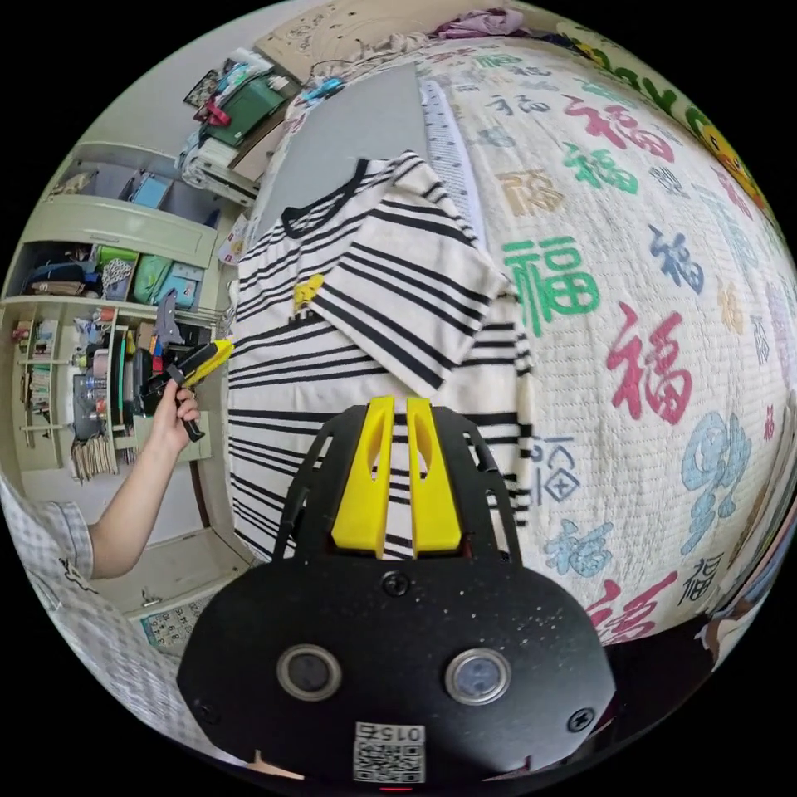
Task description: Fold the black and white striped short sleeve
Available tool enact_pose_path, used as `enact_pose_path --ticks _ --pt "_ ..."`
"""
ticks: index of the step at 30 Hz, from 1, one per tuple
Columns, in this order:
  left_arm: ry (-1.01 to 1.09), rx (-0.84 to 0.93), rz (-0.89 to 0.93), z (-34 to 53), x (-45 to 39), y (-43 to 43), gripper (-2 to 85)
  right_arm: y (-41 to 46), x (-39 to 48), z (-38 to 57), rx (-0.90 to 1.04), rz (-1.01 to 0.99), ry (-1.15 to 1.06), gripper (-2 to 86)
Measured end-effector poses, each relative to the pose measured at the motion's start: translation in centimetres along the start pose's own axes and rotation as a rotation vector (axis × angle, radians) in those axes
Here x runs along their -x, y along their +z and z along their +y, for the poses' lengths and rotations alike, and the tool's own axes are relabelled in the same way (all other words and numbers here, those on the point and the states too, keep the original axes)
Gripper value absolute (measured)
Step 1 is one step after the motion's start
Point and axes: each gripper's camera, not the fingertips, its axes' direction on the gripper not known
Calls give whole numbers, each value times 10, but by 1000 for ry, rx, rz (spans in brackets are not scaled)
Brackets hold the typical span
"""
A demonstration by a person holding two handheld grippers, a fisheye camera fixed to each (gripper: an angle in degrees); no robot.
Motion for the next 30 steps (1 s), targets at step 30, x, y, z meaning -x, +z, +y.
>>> enact_pose_path --ticks 30 --pt "-424 -266 332 53 230 -121 -8 651 280 -261 620 519 -974 8"
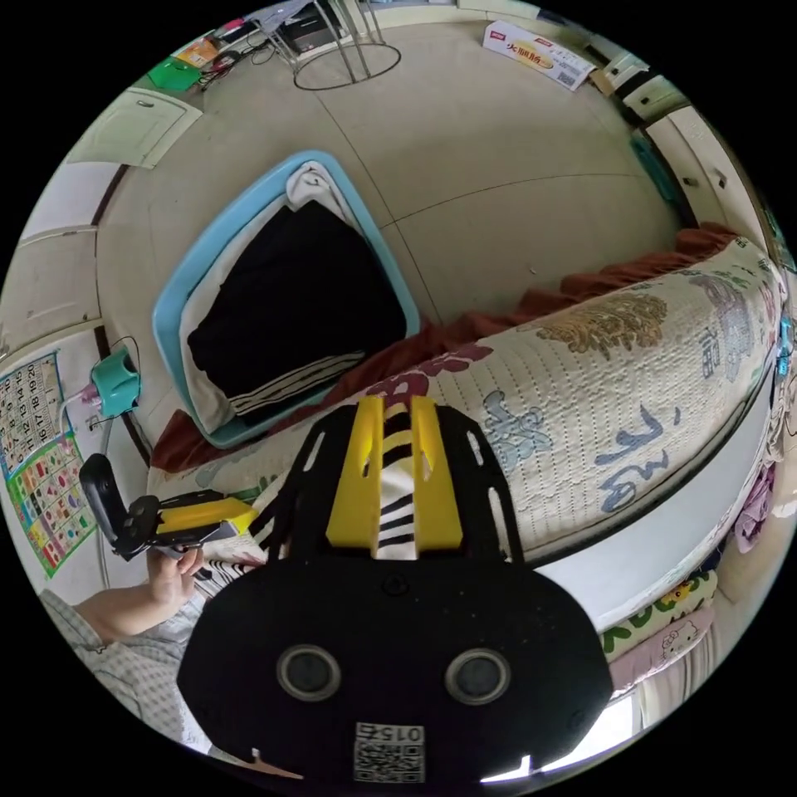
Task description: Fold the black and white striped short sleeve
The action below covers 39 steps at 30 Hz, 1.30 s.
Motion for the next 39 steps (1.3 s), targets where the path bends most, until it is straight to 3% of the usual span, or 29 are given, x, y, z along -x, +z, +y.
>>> enact_pose_path --ticks 5,8,13,19,27,34,39 --pt "106 -6 -55 6 -19 -14 -8 -25 -32 32 -154 -127 28 -8" --pt "230 -14 -78 18 -46 -23 -8 -73 -66 115 -416 -244 74 -10" --pt "495 -3 -100 57 -107 -21 -8 -98 -114 268 -610 -275 227 -10" --pt "689 244 -145 123 -148 49 -7 -31 -156 397 -540 -282 516 -6" --pt "773 522 -195 180 -154 114 9 4 -188 461 -522 -379 742 36" --pt "791 389 -236 160 -179 101 29 -70 -168 440 -547 -351 543 48" --pt "877 587 -249 182 -195 153 79 -96 -133 408 -429 -278 425 53"
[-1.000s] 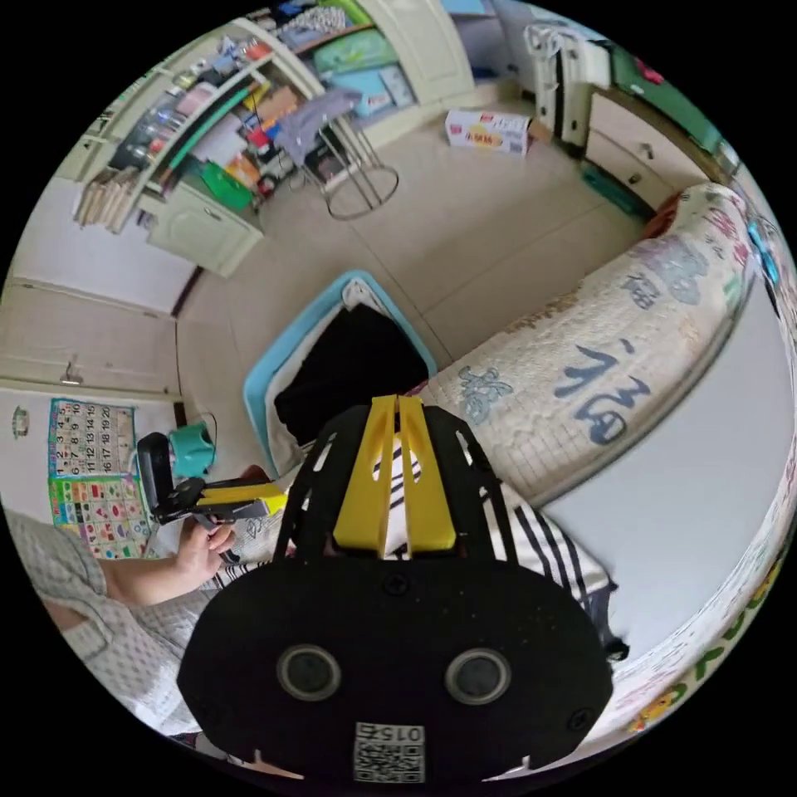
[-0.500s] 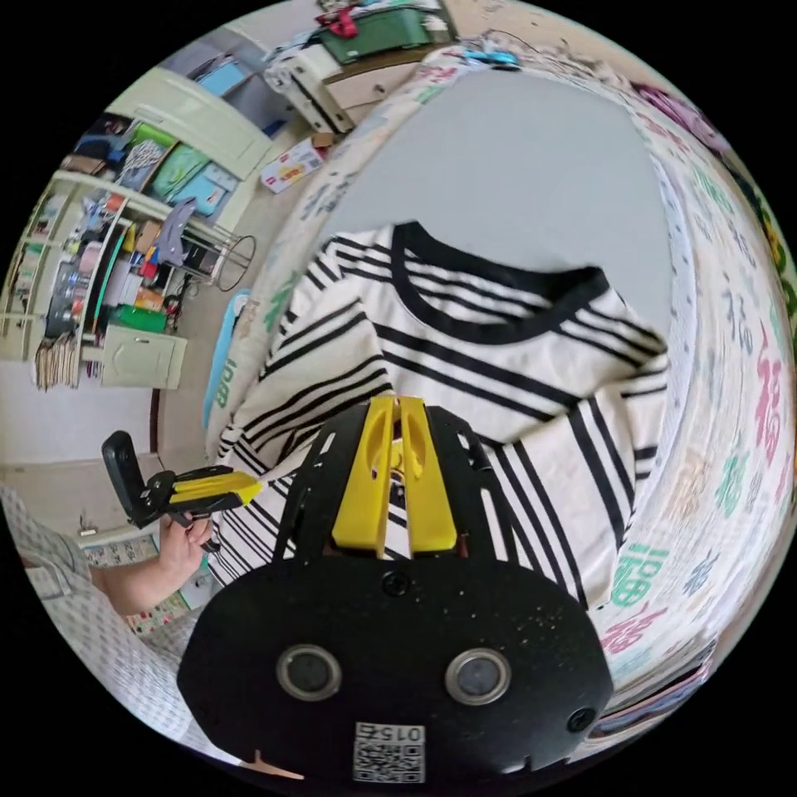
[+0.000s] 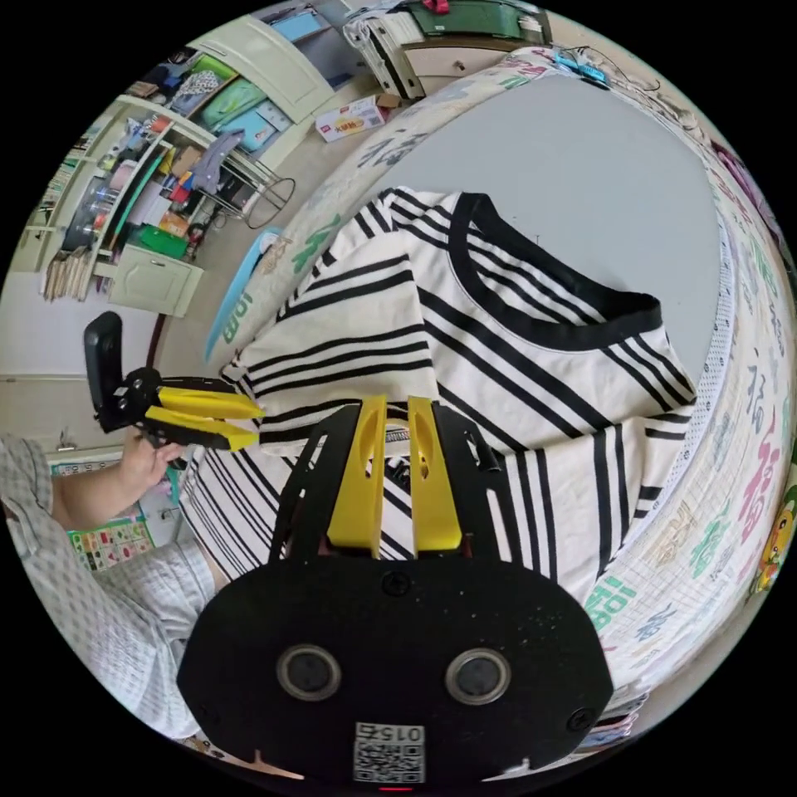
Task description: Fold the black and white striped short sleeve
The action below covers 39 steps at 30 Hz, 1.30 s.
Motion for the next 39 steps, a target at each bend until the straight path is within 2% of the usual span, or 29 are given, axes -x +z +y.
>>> enact_pose_path --ticks 3,11,14,17,19,22,25,29,32,39 --pt "47 58 -129 3 -20 23 86 -23 21 6 -31 10 -64 62" --pt "40 43 -165 8 -33 32 43 -51 57 8 81 69 -107 9" --pt "65 75 -135 1 -39 30 51 -79 64 5 36 -9 -65 7" --pt "103 -19 -86 -21 -43 8 55 -131 52 8 -148 -177 -16 19" --pt "114 -74 -134 -46 -40 -5 68 -170 31 3 -226 -148 88 43" --pt "98 -107 -173 -104 -22 -13 127 -209 11 -16 -239 -31 157 90" --pt "83 -74 -216 -161 -4 -4 134 -238 -6 -38 -229 14 211 108" --pt "44 54 -174 -215 10 26 136 -257 -12 -63 -170 89 271 114" --pt "66 96 -289 -233 3 38 114 -258 -6 -72 -131 45 288 110" --pt "220 220 -404 -241 -18 56 14 -285 58 -78 -105 92 269 19"
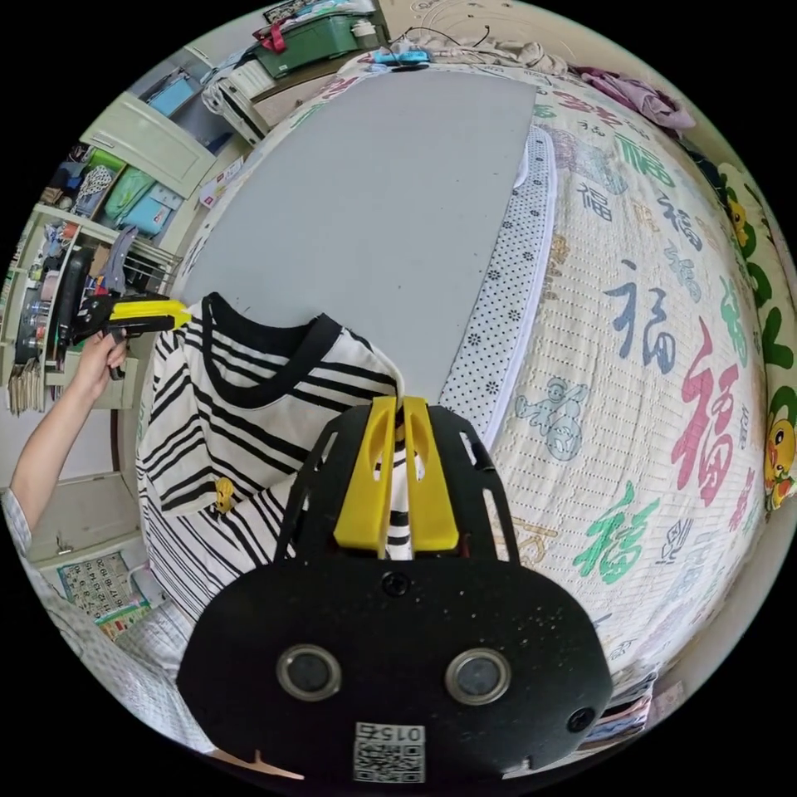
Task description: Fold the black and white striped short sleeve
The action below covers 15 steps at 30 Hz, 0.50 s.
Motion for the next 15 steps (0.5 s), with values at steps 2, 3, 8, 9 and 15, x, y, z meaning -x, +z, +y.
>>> enact_pose_path --ticks 2,3,8,9,15 --pt "-22 -2 6 1 2 -4 5 -17 12 5 -20 -8 15 9" --pt "-41 -22 -3 2 3 -10 2 -32 19 9 -43 -10 23 5" --pt "-123 -198 43 18 8 -53 -3 -110 57 30 -176 18 51 -1" --pt "-123 -238 49 24 5 -65 -4 -134 69 39 -215 9 53 -1" --pt "3 -365 116 103 -33 -115 -4 -238 150 150 -304 -92 -88 -1"
